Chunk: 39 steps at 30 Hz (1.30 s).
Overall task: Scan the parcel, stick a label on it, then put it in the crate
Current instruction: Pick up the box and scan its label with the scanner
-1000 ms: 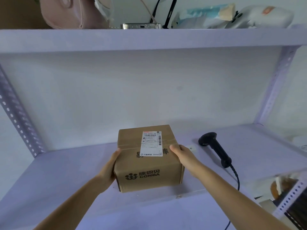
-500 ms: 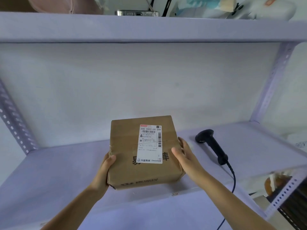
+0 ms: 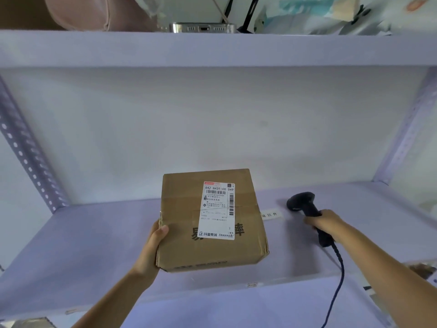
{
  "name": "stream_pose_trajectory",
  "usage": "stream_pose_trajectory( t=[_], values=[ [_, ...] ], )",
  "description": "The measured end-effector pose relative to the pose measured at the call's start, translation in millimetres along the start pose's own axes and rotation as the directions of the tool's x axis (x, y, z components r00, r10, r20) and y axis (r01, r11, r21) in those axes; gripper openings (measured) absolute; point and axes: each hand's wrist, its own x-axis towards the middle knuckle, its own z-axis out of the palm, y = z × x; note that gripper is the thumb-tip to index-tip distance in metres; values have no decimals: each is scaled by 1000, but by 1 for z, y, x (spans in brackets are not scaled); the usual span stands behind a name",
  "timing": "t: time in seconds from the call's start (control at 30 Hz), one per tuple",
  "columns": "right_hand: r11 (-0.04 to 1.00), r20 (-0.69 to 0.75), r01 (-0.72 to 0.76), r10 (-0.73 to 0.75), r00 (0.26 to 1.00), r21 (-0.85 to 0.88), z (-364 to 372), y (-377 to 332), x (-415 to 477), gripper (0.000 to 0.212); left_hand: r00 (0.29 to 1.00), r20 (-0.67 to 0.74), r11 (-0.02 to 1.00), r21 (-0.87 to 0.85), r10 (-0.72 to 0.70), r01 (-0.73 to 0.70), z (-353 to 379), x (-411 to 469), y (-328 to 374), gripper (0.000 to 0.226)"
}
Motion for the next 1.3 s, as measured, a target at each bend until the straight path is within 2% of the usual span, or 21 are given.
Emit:
stream_pose_trajectory(
  t=[0.1,0.17,0.33,0.47,0.6,0.73,0.83,0.93,1.07,1.3],
  values=[
    [996,-26,0,2,1000,90,4,5,1,12,1000,-15,1000,-5,13,-13,1,-2,0,68],
    [983,-4,-17,18,1000,181,0,8,-2,7,1000,-11,1000,0,25,-25,1,-3,1,73],
    [913,18,171,-191,981,369,-28,-1,-15,19,1000,-5,1000,5,26,-26,0,-3,3,79],
    [826,139,305,-412,900,474,-63,-38,-46,27,1000,-2,1000,6,26,-26,1,-3,2,80],
    [820,286,503,-569,771,274,-83,-73,-93,21,999,3,999,0,41,-41,1,-2,3,71],
    [726,336,686,-656,675,39,-75,-94,-129,23,999,18,999,1,51,-51,1,-4,4,74],
    [669,387,729,-640,664,-146,-61,-98,-138,26,998,25,998,22,57,-57,1,-4,5,74],
    [634,410,741,-629,661,-222,-48,-96,-137,24,998,25,998,31,62,-63,1,-5,5,79],
    [575,418,767,-646,639,-283,-42,-92,-132,19,998,28,998,32,54,-54,0,-4,3,78],
    [555,411,775,-658,631,-301,-40,-92,-125,18,997,40,997,35,72,-74,-2,-2,0,73]
  ],
)
